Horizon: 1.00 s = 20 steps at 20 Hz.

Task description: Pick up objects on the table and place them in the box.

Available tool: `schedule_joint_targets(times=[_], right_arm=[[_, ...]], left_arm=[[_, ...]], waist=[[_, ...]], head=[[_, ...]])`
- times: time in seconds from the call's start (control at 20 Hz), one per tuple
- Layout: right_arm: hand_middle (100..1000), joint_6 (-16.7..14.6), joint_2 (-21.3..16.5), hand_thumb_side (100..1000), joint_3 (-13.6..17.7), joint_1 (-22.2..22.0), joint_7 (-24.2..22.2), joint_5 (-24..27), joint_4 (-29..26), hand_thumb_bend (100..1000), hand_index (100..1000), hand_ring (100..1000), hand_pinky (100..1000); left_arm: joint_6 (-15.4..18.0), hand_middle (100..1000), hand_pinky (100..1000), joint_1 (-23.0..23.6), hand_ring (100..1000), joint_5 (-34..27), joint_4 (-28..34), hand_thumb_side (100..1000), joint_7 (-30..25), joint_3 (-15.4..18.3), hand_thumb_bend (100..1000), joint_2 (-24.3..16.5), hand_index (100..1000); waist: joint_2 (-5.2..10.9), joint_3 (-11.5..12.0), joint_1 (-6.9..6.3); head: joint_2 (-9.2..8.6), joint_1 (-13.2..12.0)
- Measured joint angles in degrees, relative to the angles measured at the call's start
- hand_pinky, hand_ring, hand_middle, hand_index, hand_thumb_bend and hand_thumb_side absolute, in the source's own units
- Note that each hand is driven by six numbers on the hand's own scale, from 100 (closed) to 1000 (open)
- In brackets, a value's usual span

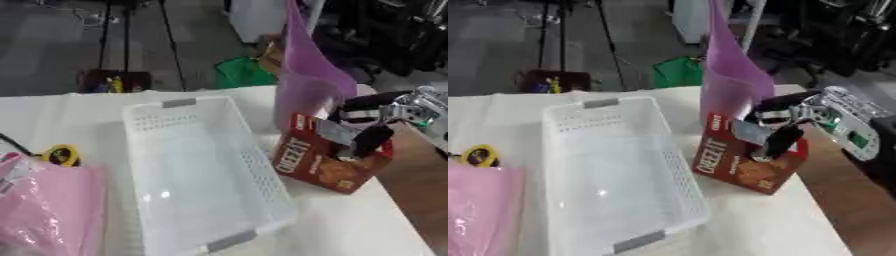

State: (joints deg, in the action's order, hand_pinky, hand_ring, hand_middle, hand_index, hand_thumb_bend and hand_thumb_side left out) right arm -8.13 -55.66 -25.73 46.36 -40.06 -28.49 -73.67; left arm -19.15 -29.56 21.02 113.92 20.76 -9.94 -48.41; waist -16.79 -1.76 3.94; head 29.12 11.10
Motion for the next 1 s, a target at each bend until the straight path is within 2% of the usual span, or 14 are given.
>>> schedule_joint_targets(times=[0.15, 0.3, 0.6, 0.7, 1.0], right_arm=[[458, 0.0, 0.0, 516, 0.1, -0.1, 0.2, 1.0, 0.0, 231, 566, 868, 875], [423, 0.0, -0.4, 526, 0.3, -0.5, 0.2, 2.5, -0.5, 190, 527, 837, 868], [372, 0.1, -2.7, 522, 1.2, -2.3, 0.2, 5.8, -3.0, 153, 477, 806, 859], [346, 0.4, -3.6, 509, 1.8, -2.9, 0.5, 6.5, -3.8, 122, 451, 791, 857], [321, 1.3, -5.6, 494, 4.0, -5.3, 2.4, 7.8, -6.2, 103, 429, 776, 852]], left_arm=[[0.0, 891, 822, -0.1, 869, -0.1, 0.0, 979, 0.0, 0.0, 100, 0.0, 953], [0.0, 891, 821, -0.1, 873, -0.1, 0.0, 979, 0.0, 0.0, 100, 0.0, 953], [0.0, 891, 820, -0.2, 873, -0.1, 0.0, 978, -0.2, 0.0, 100, 0.0, 953], [0.0, 891, 820, -0.4, 873, -0.1, 0.0, 979, -0.3, 0.0, 100, 0.0, 953], [0.0, 890, 819, -0.6, 873, -0.1, 0.0, 979, -0.6, 0.0, 100, 0.1, 953]], waist=[[0.15, 0.0, -0.05], [0.24, -0.1, -0.09], [0.82, -0.4, 0.03], [0.92, -0.5, 0.03], [1.46, -0.7, -0.3]], head=[[0.0, 0.0], [0.0, -0.1], [0.01, -0.6], [0.01, -0.7], [0.0, -1.5]])
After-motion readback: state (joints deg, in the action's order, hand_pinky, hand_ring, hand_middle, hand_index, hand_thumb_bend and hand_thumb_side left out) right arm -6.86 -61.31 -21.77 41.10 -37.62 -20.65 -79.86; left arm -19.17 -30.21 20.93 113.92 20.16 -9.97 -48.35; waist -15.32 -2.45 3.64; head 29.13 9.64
